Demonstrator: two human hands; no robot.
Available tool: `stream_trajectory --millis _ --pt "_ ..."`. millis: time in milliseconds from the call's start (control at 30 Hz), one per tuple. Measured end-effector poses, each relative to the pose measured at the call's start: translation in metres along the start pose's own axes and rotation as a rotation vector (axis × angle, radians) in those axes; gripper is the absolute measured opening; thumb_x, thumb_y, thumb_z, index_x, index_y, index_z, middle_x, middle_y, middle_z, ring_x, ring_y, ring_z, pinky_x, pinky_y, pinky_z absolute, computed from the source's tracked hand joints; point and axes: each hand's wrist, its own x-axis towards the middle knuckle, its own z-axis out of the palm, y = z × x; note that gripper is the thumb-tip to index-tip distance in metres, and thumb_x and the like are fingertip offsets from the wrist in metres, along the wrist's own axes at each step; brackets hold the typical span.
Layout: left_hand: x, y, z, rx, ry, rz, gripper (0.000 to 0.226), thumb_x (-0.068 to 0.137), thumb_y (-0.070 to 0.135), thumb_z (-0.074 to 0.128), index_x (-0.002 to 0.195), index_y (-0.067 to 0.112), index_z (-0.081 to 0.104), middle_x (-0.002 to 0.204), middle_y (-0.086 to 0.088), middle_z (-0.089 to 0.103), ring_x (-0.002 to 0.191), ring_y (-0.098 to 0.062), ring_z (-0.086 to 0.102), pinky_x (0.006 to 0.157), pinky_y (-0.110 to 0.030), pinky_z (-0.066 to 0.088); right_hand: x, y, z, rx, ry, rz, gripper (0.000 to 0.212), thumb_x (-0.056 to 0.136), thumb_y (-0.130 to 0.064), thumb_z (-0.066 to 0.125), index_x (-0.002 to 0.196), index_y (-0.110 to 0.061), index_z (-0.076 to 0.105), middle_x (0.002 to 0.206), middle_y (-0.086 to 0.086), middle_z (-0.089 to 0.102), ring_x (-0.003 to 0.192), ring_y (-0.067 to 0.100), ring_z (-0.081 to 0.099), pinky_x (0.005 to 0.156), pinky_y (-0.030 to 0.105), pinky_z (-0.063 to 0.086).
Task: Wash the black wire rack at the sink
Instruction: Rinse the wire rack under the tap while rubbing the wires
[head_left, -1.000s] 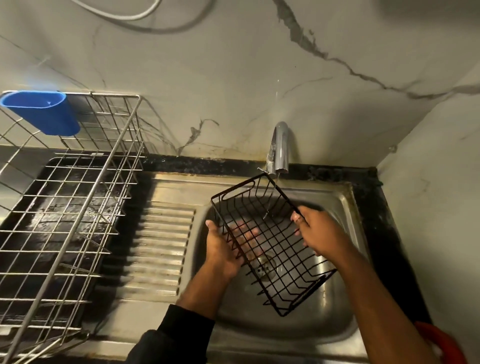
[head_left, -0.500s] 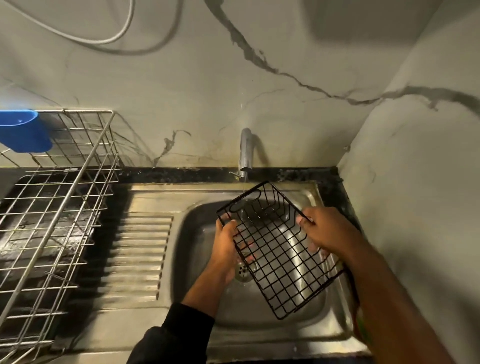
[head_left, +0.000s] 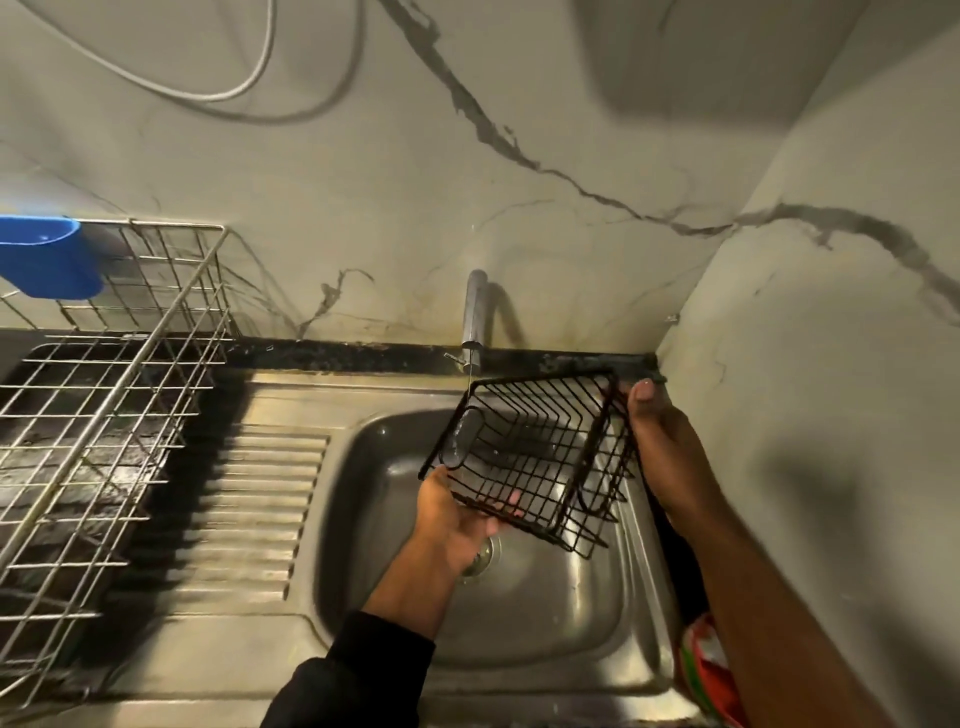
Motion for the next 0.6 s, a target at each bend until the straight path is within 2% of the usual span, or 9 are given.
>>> stream_trajectory --millis 67,133,200,267,300,400,500,567,600 --pt "-0.005 0.000 0.002 -0.064 -0.026 -0.049 0.028 0.100 0.024 0.043 0.098 0.003 0.062 0.095 -0.027 0.071 0.088 -0.042 0.068 0.075 -0.059 0.057 -0.006 -0.007 0.001 -0.064 -0.059 -0.085 0.053 0.092 -0.066 0.035 0.133 -0.039 0.054 0.130 -0.017 0.056 0.117 -0.008 0.051 0.094 0.017 0.039" --pt "-0.012 0.001 0.006 -0.126 -0.029 -0.098 0.032 0.102 0.025 0.043 0.086 0.003 0.058 0.097 -0.030 0.068 0.093 -0.043 0.065 0.070 -0.059 0.051 -0.007 -0.005 0.003 -0.076 -0.101 -0.114 0.054 0.095 -0.054 0.036 0.147 -0.039 0.041 0.138 -0.021 0.043 0.123 -0.005 0.046 0.094 0.013 0.035" --pt "-0.016 0.001 0.006 -0.165 -0.050 -0.125 0.029 0.102 0.025 0.043 0.087 0.004 0.055 0.101 -0.031 0.066 0.097 -0.044 0.064 0.071 -0.059 0.049 -0.009 0.000 0.007 -0.004 -0.101 -0.109 0.055 0.097 -0.058 0.036 0.150 -0.043 0.033 0.149 -0.020 0.037 0.134 0.006 0.042 0.105 0.027 0.039" --pt "-0.016 0.001 0.005 -0.178 -0.072 -0.120 0.028 0.102 0.025 0.043 0.087 0.004 0.055 0.093 -0.030 0.069 0.092 -0.043 0.065 0.072 -0.059 0.050 -0.013 0.003 0.012 0.076 -0.108 -0.062 0.057 0.093 -0.068 0.036 0.148 -0.053 0.030 0.156 -0.013 0.038 0.137 0.012 0.043 0.111 0.041 0.038" --pt "-0.014 0.001 0.004 -0.175 -0.083 -0.122 0.029 0.103 0.025 0.042 0.089 0.003 0.056 0.091 -0.030 0.071 0.091 -0.043 0.065 0.074 -0.060 0.052 -0.014 0.002 0.016 0.117 -0.102 -0.023 0.060 0.090 -0.073 0.037 0.146 -0.055 0.031 0.157 -0.011 0.038 0.136 0.012 0.044 0.110 0.043 0.037" --pt "-0.008 0.001 0.002 -0.138 -0.118 -0.140 0.021 0.103 0.021 0.041 0.103 0.002 0.051 0.118 -0.035 0.063 0.096 -0.047 0.066 0.083 -0.061 0.056 -0.015 -0.001 0.022 0.252 -0.062 0.051 0.079 0.070 -0.087 0.053 0.141 -0.054 0.041 0.150 -0.014 0.046 0.134 0.011 0.046 0.109 0.047 0.038" --pt "0.002 0.003 0.001 -0.100 -0.149 -0.140 0.015 0.104 0.015 0.043 0.112 0.003 0.048 0.122 -0.034 0.057 0.090 -0.044 0.066 0.089 -0.053 0.055 -0.012 -0.005 0.021 0.341 -0.065 0.026 0.077 0.072 -0.079 0.063 0.138 -0.041 0.050 0.140 -0.008 0.058 0.129 0.019 0.056 0.103 0.061 0.046" --pt "0.008 0.003 0.000 -0.066 -0.176 -0.153 0.023 0.104 0.016 0.043 0.119 0.000 0.050 0.117 -0.031 0.059 0.092 -0.042 0.065 0.093 -0.049 0.055 -0.013 -0.010 0.020 0.413 -0.065 0.008 0.076 0.073 -0.073 0.069 0.135 -0.030 0.054 0.137 -0.002 0.060 0.122 0.020 0.062 0.096 0.057 0.053" --pt "0.010 0.004 -0.001 -0.038 -0.197 -0.169 0.029 0.104 0.018 0.043 0.122 -0.004 0.051 0.112 -0.029 0.061 0.092 -0.041 0.066 0.089 -0.048 0.058 -0.014 -0.012 0.020 0.439 -0.060 0.004 0.075 0.073 -0.070 0.071 0.132 -0.027 0.055 0.136 0.001 0.061 0.121 0.021 0.063 0.094 0.054 0.055"
